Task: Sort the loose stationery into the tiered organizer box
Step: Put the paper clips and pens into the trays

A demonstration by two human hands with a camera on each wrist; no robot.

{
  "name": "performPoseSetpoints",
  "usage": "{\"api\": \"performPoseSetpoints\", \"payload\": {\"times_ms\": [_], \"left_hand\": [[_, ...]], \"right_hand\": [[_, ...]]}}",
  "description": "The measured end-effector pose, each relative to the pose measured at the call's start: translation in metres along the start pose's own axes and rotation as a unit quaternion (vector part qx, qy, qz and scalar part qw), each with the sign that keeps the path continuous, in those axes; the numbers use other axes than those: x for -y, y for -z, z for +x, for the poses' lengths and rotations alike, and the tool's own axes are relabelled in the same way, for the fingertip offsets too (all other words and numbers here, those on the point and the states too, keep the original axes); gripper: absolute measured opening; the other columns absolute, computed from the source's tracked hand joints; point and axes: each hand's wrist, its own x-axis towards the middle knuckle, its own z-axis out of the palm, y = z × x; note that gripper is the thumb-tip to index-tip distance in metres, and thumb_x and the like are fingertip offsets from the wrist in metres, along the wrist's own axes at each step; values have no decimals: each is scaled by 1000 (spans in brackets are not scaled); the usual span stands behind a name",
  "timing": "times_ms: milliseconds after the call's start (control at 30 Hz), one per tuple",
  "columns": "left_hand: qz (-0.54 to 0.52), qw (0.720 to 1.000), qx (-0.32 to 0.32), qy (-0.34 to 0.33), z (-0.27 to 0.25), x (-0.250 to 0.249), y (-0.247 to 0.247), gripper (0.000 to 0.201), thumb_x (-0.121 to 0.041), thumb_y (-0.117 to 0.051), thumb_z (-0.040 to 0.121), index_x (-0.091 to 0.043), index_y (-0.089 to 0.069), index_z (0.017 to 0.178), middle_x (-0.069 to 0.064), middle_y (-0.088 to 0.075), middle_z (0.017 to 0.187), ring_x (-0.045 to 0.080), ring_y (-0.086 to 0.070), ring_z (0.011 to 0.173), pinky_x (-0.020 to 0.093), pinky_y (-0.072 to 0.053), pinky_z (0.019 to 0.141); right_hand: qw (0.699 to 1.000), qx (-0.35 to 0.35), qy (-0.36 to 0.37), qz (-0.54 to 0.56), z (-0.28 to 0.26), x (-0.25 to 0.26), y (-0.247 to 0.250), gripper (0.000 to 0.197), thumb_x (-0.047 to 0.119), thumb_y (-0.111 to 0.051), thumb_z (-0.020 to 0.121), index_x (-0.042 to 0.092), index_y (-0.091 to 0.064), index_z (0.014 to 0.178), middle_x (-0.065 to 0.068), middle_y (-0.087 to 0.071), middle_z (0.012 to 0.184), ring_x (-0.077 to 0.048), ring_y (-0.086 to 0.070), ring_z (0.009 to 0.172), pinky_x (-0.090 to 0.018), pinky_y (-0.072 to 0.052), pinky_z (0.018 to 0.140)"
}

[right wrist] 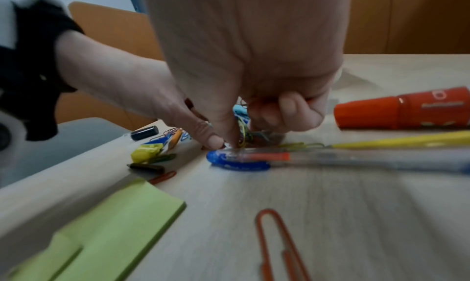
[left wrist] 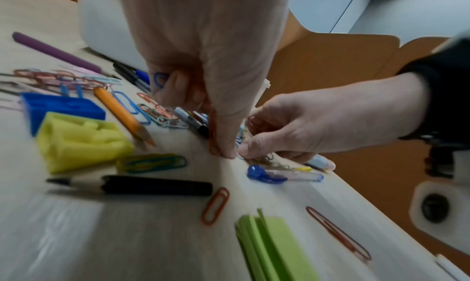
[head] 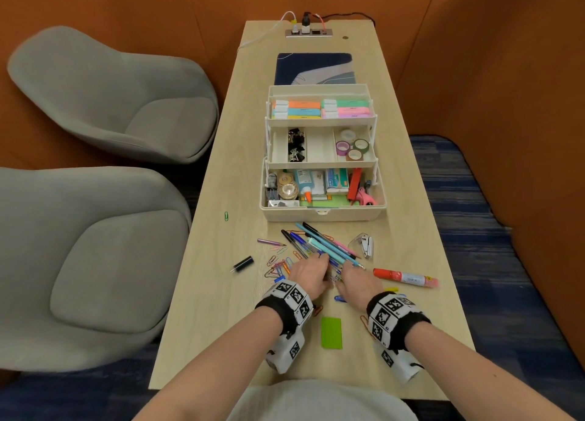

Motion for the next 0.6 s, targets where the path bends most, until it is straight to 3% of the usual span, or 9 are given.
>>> {"api": "performPoseSetpoints", "payload": {"times_ms": [133, 267, 433, 600], "left_hand": [[16, 999, 26, -21, 2, 1, 1, 37, -29, -59, 91, -7, -47, 118, 12, -54, 119, 31, -56, 107, 41, -45, 87], [44, 997, 21, -65, 1, 1, 3, 31, -26, -52, 95, -6, -47, 117, 13, -54, 118, 32, -58, 104, 42, -45, 82], [-8, 994, -19, -111, -2, 3, 11, 21, -28, -46, 97, -12, -48, 110, 8, -55, 108, 28, -59, 91, 39, -48, 76], [-118, 988, -31, -94, -5, 8, 22, 15, -27, -48, 97, -13, -49, 101, 3, -57, 97, 19, -54, 85, 29, -43, 71]], "right_hand": [[1000, 1, 20, -12, -1, -3, 1, 21, 26, -39, 97, 10, -43, 110, -8, -62, 102, -25, -62, 89, -32, -42, 67], [998, 13, 4, 65, -3, -11, 4, 13, 28, -40, 96, 15, -38, 98, -5, -56, 89, -21, -54, 75, -32, -42, 64], [986, 16, 0, 166, -8, -26, 11, 12, 26, -44, 96, 15, -43, 101, -5, -49, 100, -21, -56, 84, -34, -48, 75], [959, -13, -28, 282, -9, -37, 18, 11, 17, -52, 92, 17, -46, 82, 0, -56, 82, -11, -51, 68, -19, -37, 56]]}}
